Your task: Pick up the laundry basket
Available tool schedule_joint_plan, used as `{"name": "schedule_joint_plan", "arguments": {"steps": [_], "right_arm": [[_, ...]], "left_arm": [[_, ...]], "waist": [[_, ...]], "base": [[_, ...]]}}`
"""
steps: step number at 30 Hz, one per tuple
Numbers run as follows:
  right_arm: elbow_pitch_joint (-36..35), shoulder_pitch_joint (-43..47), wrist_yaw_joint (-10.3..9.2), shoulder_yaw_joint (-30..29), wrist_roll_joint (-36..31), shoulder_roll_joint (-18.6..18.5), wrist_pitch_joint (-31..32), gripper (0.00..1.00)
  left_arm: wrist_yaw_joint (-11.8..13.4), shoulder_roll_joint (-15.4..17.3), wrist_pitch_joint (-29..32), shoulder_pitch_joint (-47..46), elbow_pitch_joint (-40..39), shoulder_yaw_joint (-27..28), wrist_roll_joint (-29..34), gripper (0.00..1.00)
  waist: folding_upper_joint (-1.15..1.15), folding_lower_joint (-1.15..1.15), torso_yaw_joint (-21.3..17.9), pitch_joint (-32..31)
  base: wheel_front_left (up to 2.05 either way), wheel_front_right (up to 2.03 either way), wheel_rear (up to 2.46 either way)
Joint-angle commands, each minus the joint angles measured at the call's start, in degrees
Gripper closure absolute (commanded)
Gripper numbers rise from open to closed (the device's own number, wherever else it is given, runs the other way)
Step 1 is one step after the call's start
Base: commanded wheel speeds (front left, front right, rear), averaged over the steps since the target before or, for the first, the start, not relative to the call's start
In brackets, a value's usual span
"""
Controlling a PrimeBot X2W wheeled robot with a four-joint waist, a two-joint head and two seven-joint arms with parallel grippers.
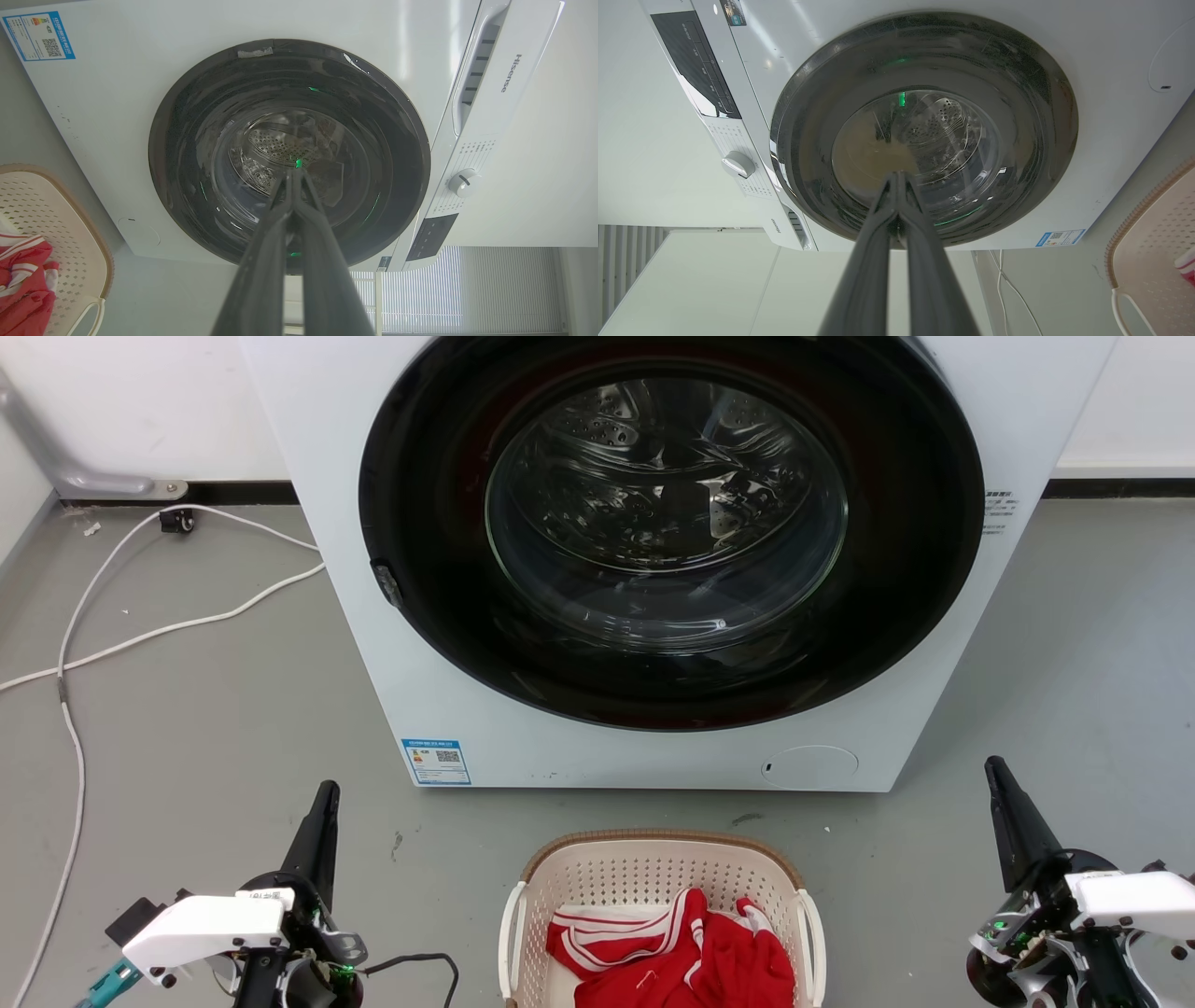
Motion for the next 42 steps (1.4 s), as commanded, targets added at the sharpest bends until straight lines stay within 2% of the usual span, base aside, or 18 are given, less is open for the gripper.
{"name": "schedule_joint_plan", "arguments": {"steps": [1,42], "right_arm": [[0.04,-0.59,0.00,-0.03,0.23,-0.01,0.06,1.00],[0.04,-0.59,0.00,-0.03,0.23,-0.01,0.06,1.00]], "left_arm": [[-0.18,-0.06,0.15,-0.56,0.05,0.19,0.17,1.00],[-0.18,-0.05,0.11,-0.55,0.05,0.14,0.14,1.00]], "waist": [[0.00,0.00,0.00,0.00],[0.00,0.00,0.00,0.00]], "base": [[0.00,0.00,0.00],[0.00,0.00,0.00]]}}
